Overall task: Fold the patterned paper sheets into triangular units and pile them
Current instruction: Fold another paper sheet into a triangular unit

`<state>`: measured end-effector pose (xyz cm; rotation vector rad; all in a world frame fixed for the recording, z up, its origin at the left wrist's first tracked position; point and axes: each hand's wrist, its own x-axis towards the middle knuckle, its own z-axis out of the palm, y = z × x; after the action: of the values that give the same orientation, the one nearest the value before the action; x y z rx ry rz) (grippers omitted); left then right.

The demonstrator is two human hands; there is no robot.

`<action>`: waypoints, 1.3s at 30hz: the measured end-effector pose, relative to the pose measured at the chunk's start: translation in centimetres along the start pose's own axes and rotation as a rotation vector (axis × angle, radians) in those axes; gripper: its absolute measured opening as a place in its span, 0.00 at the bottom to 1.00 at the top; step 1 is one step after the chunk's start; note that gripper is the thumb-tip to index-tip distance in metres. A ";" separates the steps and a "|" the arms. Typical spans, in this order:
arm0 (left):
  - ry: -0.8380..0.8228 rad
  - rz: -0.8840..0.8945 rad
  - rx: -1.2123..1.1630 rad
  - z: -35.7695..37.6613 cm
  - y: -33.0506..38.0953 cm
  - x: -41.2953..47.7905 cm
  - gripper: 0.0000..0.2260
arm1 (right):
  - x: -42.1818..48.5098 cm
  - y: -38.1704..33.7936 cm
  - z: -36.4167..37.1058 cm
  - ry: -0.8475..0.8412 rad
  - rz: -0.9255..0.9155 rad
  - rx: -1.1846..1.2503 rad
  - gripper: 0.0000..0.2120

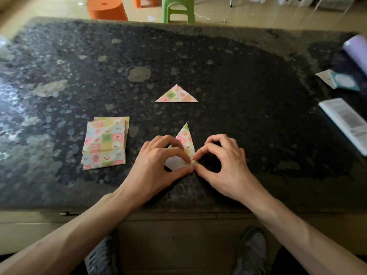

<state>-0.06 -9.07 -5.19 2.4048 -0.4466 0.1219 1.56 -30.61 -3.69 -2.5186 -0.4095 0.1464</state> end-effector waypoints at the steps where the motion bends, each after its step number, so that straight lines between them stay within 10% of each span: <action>1: -0.001 -0.015 -0.011 0.0 0.0 0.1 0.12 | 0.0 0.0 0.0 -0.005 0.000 0.000 0.07; 39: -0.307 -0.036 0.044 -3.3 -0.7 0.9 0.14 | -0.3 -1.0 2.0 0.079 0.033 -0.121 0.19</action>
<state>1.12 -6.72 -2.94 2.4818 -0.5435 -0.2600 0.64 -28.85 -4.77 -2.6410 -0.3551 0.0347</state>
